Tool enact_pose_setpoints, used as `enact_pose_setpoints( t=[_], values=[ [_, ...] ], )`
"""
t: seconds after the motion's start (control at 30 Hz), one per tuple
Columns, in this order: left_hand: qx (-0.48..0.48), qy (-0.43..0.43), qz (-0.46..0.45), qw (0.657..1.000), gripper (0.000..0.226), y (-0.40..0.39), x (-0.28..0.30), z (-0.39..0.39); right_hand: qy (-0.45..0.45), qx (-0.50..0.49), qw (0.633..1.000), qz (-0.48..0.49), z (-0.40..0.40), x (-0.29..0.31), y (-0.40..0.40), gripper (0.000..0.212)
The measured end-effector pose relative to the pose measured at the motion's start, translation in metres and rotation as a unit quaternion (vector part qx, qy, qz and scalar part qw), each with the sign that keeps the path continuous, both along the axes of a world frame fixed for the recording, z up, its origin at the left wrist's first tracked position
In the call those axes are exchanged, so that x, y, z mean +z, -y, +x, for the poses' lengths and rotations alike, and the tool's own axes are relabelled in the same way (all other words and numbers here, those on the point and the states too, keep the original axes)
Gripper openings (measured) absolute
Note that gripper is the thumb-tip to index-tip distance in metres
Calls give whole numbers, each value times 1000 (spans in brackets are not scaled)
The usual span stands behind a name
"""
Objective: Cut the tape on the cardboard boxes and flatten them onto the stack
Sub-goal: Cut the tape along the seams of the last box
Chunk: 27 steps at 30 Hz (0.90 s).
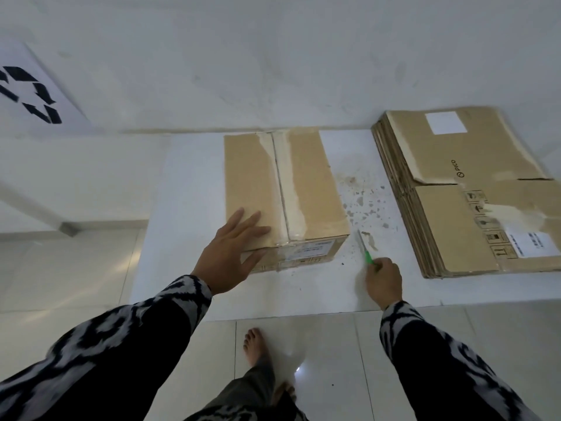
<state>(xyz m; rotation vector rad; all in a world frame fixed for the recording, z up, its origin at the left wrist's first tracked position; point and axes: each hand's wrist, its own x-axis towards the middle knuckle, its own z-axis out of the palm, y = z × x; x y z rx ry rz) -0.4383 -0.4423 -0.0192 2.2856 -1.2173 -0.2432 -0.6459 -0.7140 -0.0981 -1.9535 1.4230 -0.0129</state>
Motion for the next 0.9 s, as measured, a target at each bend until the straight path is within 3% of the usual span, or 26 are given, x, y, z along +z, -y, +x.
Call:
enact_pose_setpoints(
  t=[0.07,0.13,0.2,0.27,0.33,0.4,0.47,0.67,0.9],
  values=[
    [0,-2,-6,1000,44,0,-4,1,148,-92,979,109,12,27,1,19],
    [1,27,0,1000,48,0,-6,2,291,-165,922,196,24,68,4,17],
    [19,91,0,996,53,7,0,-1,359,-177,884,242,34,105,6,17],
    [42,123,-45,991,46,27,17,-2,382,-145,878,249,45,133,5,21],
    [60,71,-70,993,42,58,38,2,387,-100,886,233,60,153,0,26],
    [77,-17,-21,997,42,89,47,15,407,-72,882,227,74,164,-3,25],
    [91,-47,44,994,43,106,41,27,415,-55,877,237,83,169,-1,23],
    [86,-5,101,991,51,92,20,32,425,-30,857,289,92,175,18,37],
    [99,32,112,988,65,92,16,23,445,-5,838,317,91,169,46,36]
  ],
)
